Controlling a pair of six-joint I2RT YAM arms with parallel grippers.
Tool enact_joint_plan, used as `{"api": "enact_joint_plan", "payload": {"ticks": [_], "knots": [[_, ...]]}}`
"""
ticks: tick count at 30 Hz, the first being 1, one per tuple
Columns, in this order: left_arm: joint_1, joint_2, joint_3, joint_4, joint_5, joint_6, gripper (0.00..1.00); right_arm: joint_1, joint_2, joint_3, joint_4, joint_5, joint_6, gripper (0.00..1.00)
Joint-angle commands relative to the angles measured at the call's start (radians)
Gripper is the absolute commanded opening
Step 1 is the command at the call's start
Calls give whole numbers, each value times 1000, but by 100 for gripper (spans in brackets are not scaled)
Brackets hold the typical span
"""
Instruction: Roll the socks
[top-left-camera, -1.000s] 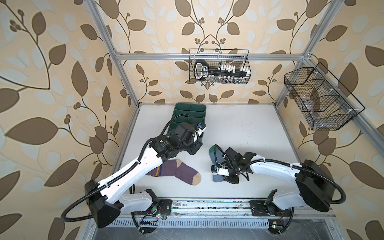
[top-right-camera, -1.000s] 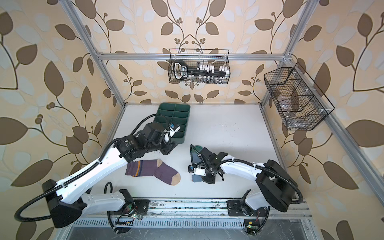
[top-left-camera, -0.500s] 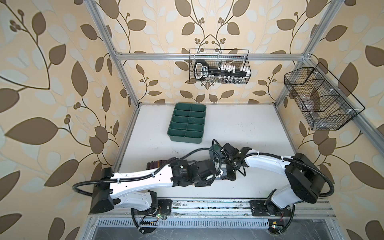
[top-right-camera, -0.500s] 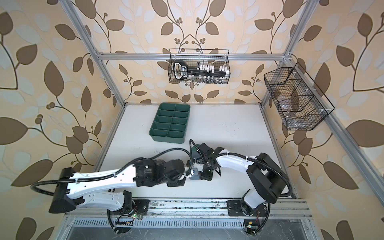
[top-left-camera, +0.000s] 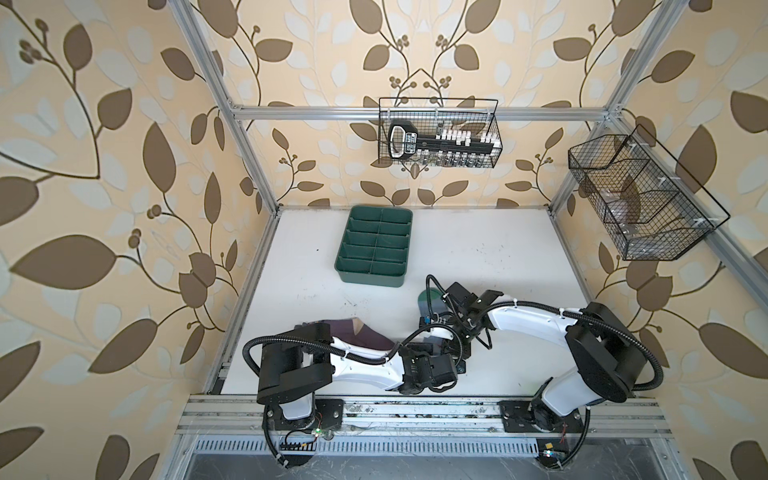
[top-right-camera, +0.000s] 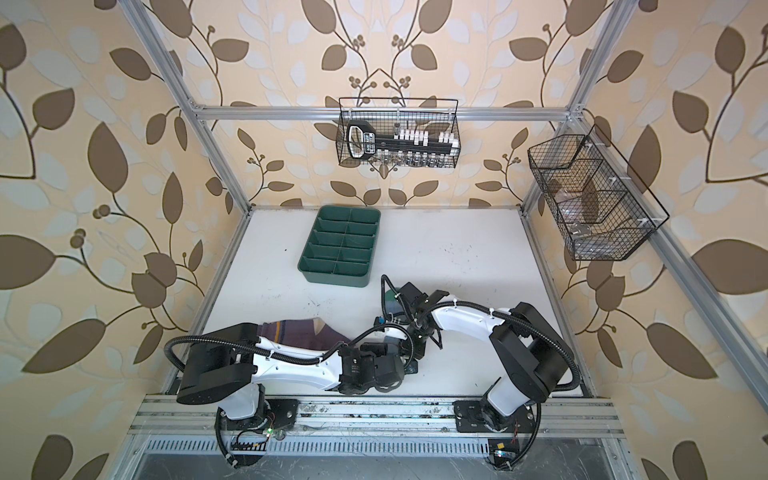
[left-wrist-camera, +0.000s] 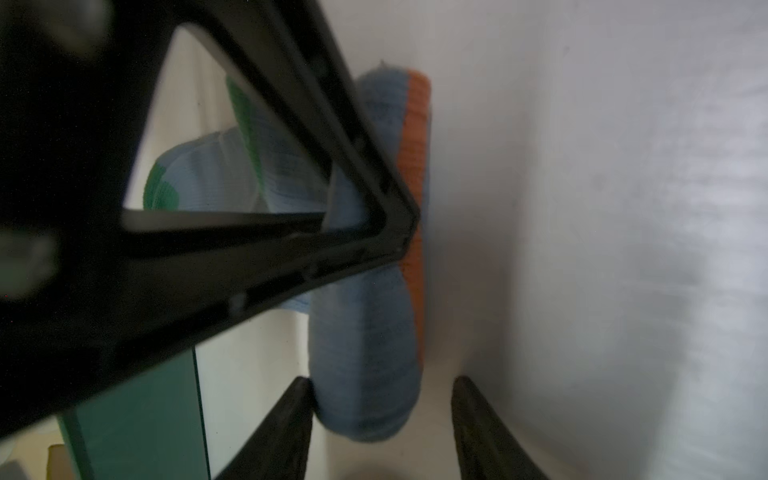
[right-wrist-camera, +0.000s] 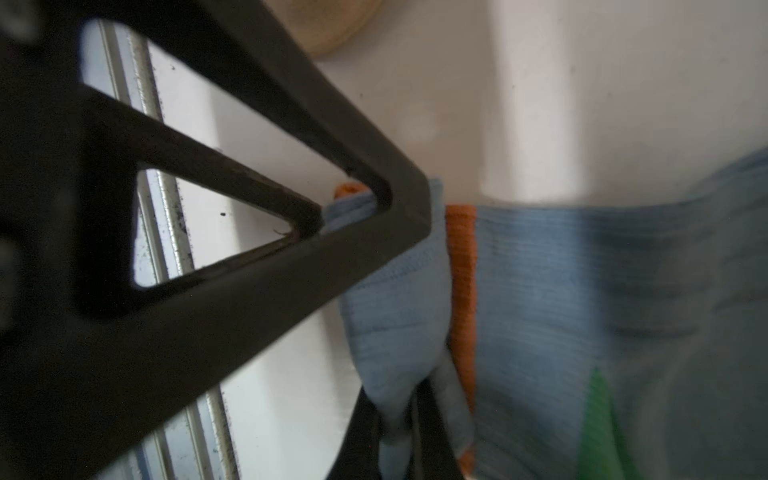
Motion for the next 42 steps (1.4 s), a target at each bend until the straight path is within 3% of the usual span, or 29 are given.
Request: {"api": "enact_joint_plan", "payload": {"ticks": [1,8,11,14,18,22,31,36,38,42], "knots": [[2,14,3,93,-16,-45,40,4,-21,-27,-7,-14,-5,0],[2,76,44,73,50,-81,0,4,-27,-27,-3,7,14,0],[3,82,88,-19,117,-117,0,2,-61,-40,39,75,66,0],[3,88,144,-131,223,-154,0,3,-125,-54,71,171,101,27],[27,90,200,-249,306,-193,0,3,-243,-78,88,279,108,43],[82,82,226,-303,382,-217,0,0,-394,-108,137,388,169,46],[182,141,301,-401,530,-216,0,-13,-727,-93,114,693,480,49],[253,177,361,-472,602,-239,0,-13,-959,-39,94,881,510,67],[272,180,374,-482,631,-253,0,-13,-1057,-15,125,875,479,73],[308,203,413,-528,725,-254,0,-12,-1170,-17,100,618,306,72]]}}
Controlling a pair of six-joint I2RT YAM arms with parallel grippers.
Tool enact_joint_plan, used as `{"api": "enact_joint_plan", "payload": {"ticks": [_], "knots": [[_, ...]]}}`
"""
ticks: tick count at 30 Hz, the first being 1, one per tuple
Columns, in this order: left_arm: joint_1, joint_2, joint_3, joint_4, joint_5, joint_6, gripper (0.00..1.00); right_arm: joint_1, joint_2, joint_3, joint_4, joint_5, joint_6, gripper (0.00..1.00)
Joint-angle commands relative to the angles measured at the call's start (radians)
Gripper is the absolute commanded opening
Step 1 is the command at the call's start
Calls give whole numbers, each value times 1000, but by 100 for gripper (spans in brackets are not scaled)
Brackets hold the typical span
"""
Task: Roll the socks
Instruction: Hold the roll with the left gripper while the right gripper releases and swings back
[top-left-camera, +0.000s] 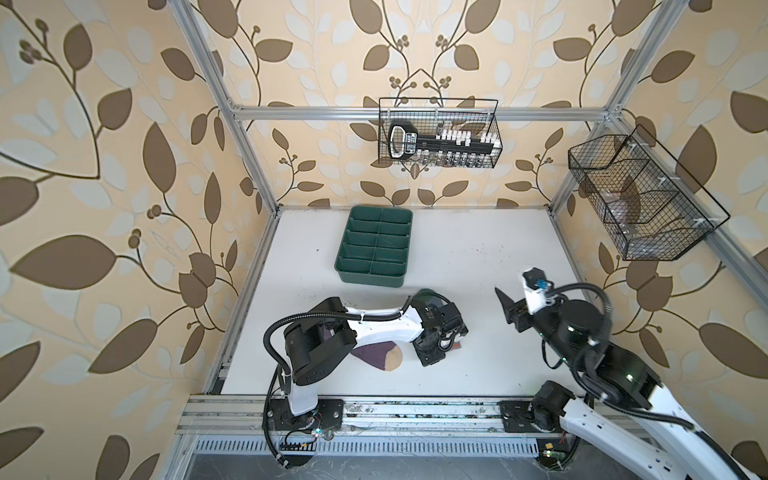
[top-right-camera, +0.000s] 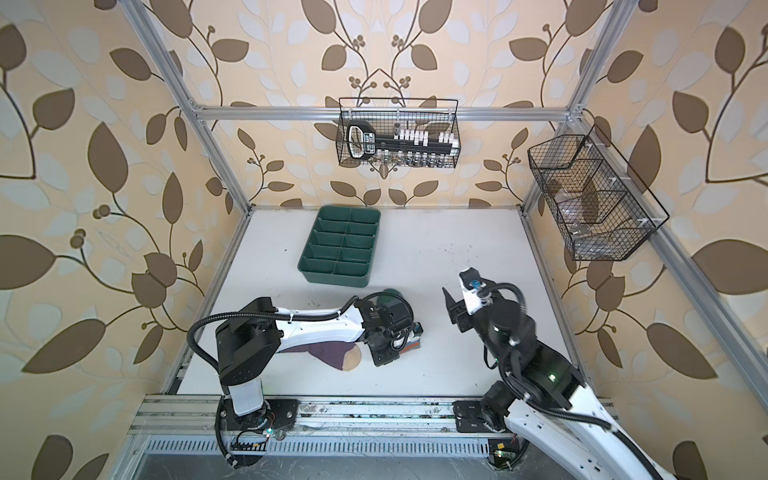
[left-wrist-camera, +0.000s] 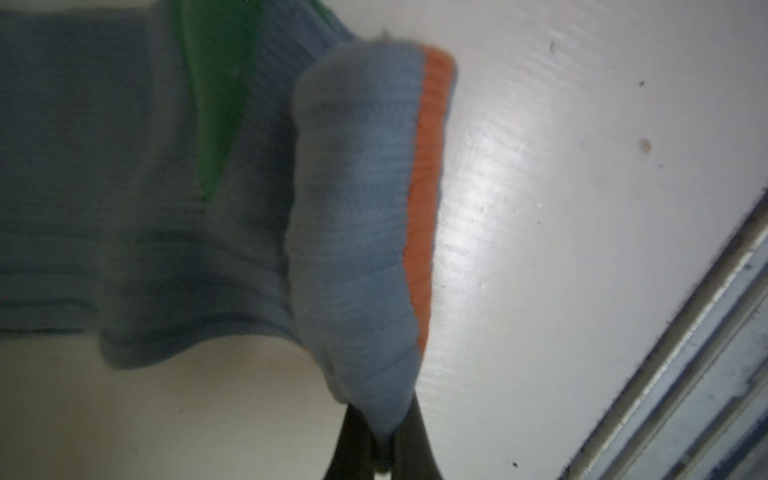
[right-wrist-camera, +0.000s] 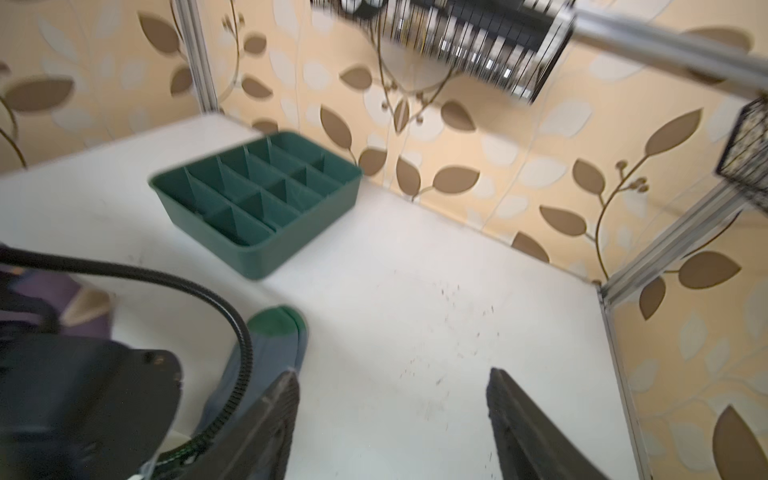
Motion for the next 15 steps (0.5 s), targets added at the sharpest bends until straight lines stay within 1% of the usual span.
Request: {"api": "enact_joint_plan", "payload": {"ticks": [1,3,4,6,9,11,12,15], "knots": [[30,37,44,-114,120,-12,0,2,-40,11,-91,-204,-180,72],[53,64,63,-146,164,-4,0,2,-14,4,-254,-314,-307,74],[64,78,71,-160,174,-2,0,3,-1,-7,-309,-332,-363,74],[90,108,84,-182,185,-4,0,13,22,-48,-374,-311,-456,75],[125,143,104,-203,194,-18,0,67,27,-117,-376,-268,-580,75],[142,155,114,-207,199,-29,0,144,31,-155,-365,-252,-646,75],[151,160,119,-210,210,-33,0,202,38,-174,-352,-231,-649,75],[172,174,136,-218,233,-36,0,411,96,-226,-295,-100,-634,74]]}}
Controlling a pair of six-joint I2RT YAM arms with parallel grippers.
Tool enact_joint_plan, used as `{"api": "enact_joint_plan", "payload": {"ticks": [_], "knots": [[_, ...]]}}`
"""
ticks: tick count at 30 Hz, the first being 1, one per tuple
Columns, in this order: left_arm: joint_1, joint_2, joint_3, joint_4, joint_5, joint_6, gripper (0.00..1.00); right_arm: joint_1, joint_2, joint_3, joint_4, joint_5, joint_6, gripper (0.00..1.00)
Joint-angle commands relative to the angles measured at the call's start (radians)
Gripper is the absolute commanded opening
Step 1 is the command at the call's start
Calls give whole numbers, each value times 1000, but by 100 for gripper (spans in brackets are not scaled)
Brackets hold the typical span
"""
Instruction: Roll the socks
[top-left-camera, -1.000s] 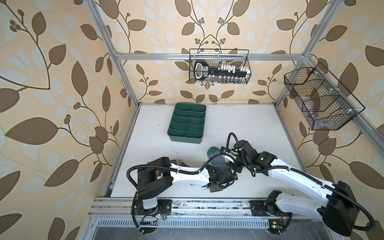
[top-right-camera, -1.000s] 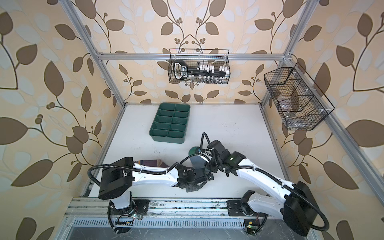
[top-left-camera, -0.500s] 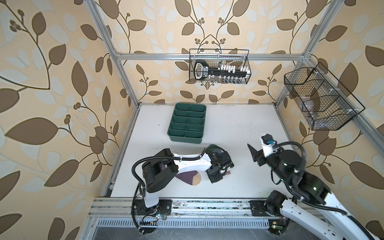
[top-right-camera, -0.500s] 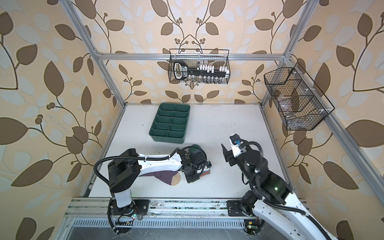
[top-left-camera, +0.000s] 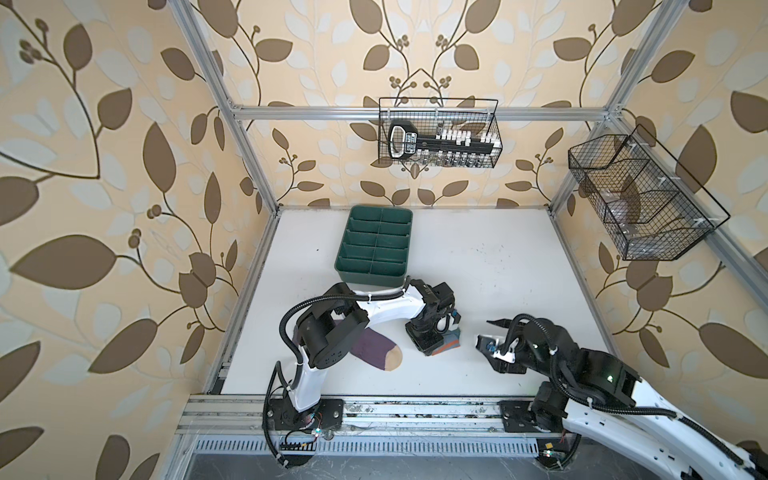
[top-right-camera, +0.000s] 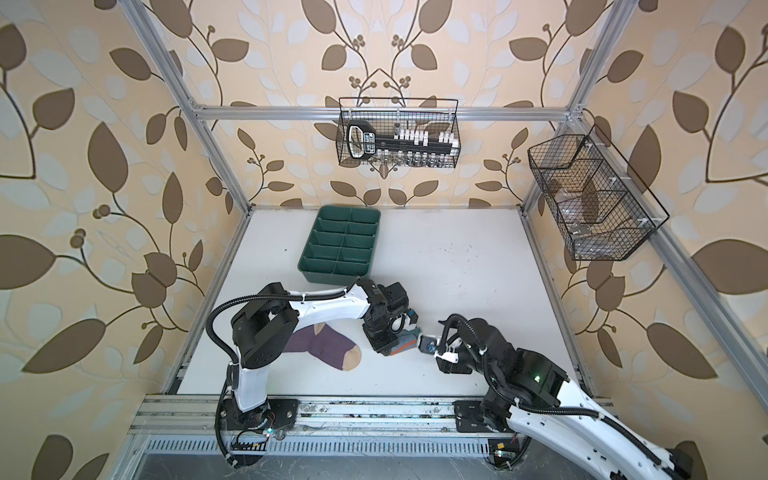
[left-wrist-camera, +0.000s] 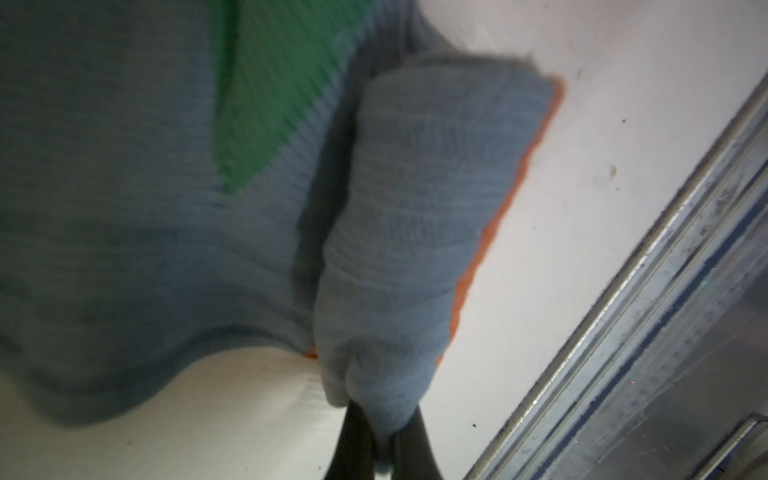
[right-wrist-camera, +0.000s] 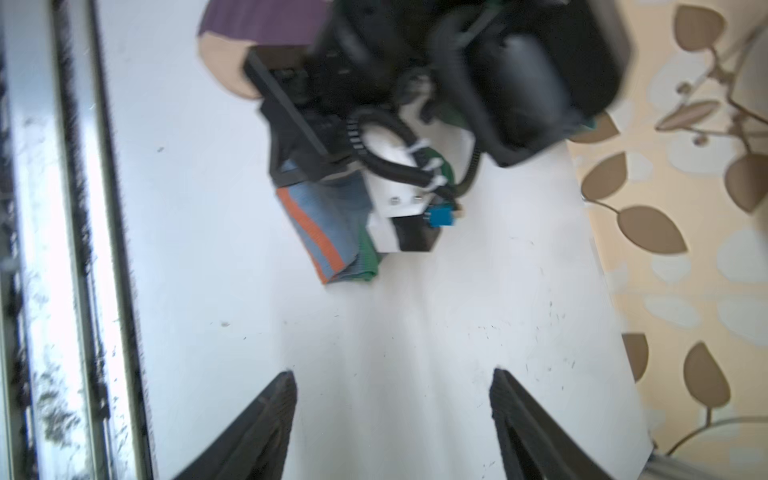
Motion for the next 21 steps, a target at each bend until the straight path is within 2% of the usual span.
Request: {"api": "enact_joint_plan", "payload": {"ticks": [1,3,4,7,10,13,16,21], "knots": [[33,55,5,-64,-15,-17,0,198,68,-49,49,156,-64,75],[43,61,12,-68,-6,-16,0,332,167,-83,159,303,14,76],[46,63,14,-69,-2,-13,0,369,232,-85,212,340,53,76],[51,67,10,-69,11,-2,3,397,416,-80,338,370,150,75],[55,71,3,-68,17,1,3,395,523,-146,525,405,111,75],[57,79,6,-68,29,2,3,325,578,-216,682,383,64,74],[57,84,6,-69,34,4,3,267,615,-251,765,349,17,71],[57,86,11,-74,39,4,3,211,695,-258,825,288,-19,59]]}}
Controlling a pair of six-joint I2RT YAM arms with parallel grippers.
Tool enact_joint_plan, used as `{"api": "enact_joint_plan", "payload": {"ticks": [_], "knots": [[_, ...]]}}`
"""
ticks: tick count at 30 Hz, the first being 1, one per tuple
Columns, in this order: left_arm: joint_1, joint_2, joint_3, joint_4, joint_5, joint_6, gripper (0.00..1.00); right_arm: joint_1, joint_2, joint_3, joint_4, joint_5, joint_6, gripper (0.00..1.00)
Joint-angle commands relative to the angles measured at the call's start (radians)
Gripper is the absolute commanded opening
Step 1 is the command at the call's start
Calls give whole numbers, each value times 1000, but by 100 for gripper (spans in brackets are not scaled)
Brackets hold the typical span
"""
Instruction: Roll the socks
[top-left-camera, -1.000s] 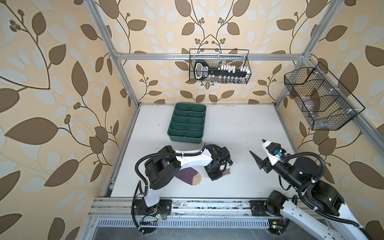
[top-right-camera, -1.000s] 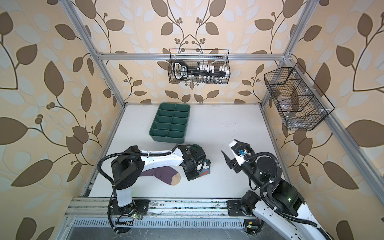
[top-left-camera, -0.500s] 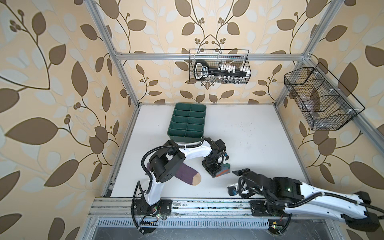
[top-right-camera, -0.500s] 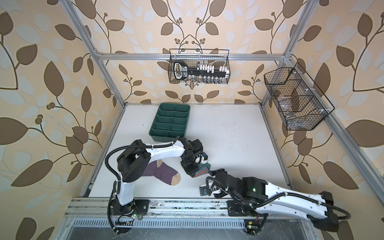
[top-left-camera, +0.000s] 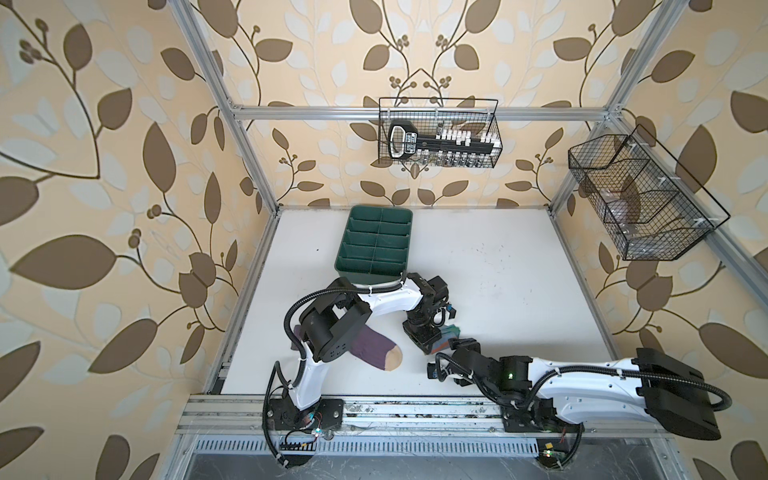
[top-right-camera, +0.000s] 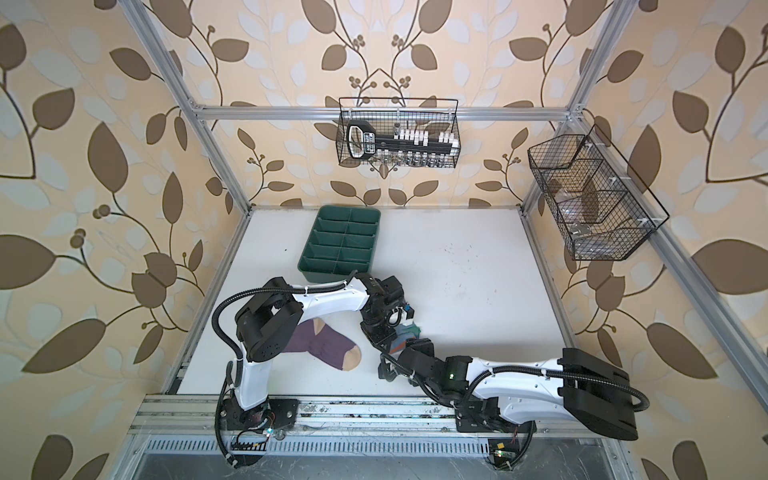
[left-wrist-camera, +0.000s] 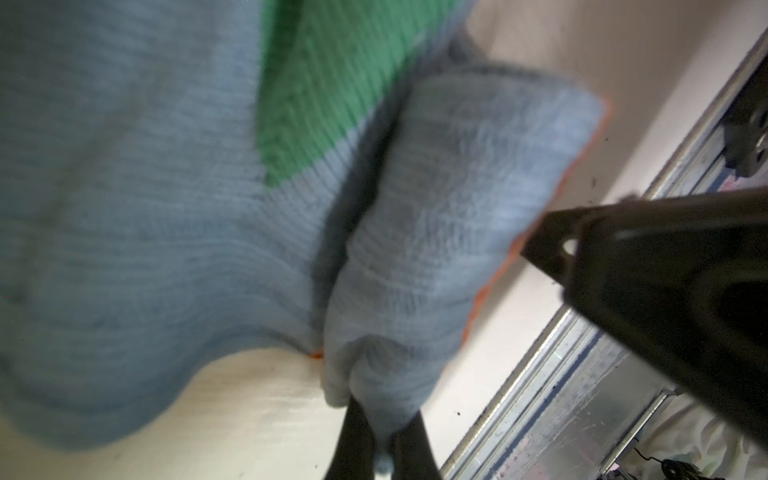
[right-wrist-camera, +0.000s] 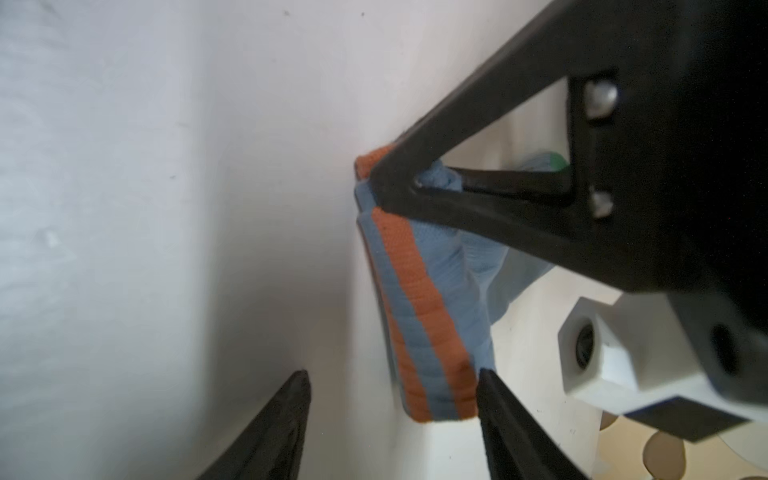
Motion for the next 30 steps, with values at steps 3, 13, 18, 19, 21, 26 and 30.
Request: {"api": "enact_joint_plan", "payload": {"ticks": [3,13,18,19,21,26,30], "knots": [[10,50,-11,-41,-55,9,3,-26,73,-4,112,-51,-48,53],[11,-1,9,-45,-74,-7,18,-64,262,85,-30,-96,40,0],[10,-93,-6,-31,-124,-21,38,-64,255,121,-142,-184,95,0],[10,-114,-11,-28,-135,-21,42,-64,251,133,-179,-208,106,0],[10,-158,-22,-18,-164,-25,48,-64,250,156,-241,-246,117,0],[18,-308,-63,58,-294,-60,54,-80,269,222,-394,-354,168,0],[21,-491,-120,159,-542,-116,58,-123,292,290,-493,-506,206,0]]}}
